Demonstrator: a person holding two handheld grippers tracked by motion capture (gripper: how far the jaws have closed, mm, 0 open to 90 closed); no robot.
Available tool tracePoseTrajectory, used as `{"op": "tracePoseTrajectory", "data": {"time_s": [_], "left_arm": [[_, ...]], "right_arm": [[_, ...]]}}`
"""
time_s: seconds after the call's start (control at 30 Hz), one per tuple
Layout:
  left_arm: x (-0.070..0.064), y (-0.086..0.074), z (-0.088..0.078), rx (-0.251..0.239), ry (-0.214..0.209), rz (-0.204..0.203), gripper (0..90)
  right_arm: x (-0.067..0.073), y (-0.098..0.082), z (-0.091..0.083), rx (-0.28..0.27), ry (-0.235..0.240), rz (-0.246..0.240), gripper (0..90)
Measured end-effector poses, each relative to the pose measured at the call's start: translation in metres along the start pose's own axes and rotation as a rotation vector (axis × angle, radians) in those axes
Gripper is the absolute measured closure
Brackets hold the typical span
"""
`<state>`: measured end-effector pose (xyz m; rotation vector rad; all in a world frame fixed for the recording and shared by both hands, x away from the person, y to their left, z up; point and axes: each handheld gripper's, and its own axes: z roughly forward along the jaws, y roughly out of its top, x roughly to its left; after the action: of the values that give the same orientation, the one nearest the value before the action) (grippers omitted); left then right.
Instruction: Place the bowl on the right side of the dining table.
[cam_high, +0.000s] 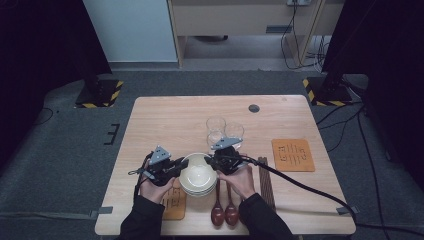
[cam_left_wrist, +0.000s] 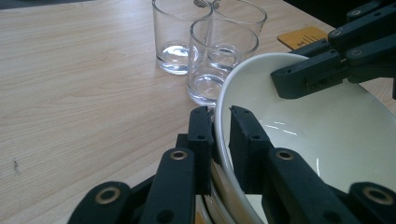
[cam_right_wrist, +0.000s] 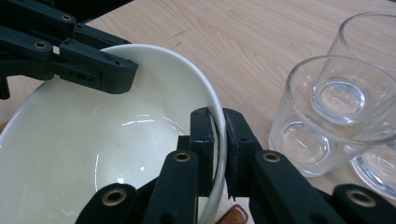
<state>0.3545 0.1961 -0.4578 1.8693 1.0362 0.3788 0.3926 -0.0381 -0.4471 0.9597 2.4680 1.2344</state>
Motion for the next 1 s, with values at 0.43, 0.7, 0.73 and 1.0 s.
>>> {"op": "tracePoseTrajectory", "data": {"time_s": [0.43, 0.7, 0.73, 1.0], "left_arm": [[-0.003, 0.004, 0.0, -0.018, 0.016, 0.001, 79.3], [-0.006, 0.007, -0.002, -0.02, 0.053, -0.007, 81.4], [-0.006, 0.007, -0.003, -0.023, 0.053, -0.007, 81.4], [-0.008, 0.007, -0.006, -0.032, 0.062, 0.008, 81.2]], "right_arm": [[0.006, 0.007, -0.011, -0.051, -0.034, -0.04, 83.8], [0.007, 0.007, -0.01, -0.063, -0.033, -0.034, 83.8], [0.007, 0.007, -0.01, -0.066, -0.032, -0.034, 83.8], [0.006, 0.009, -0.013, -0.058, -0.008, -0.008, 82.6]]}}
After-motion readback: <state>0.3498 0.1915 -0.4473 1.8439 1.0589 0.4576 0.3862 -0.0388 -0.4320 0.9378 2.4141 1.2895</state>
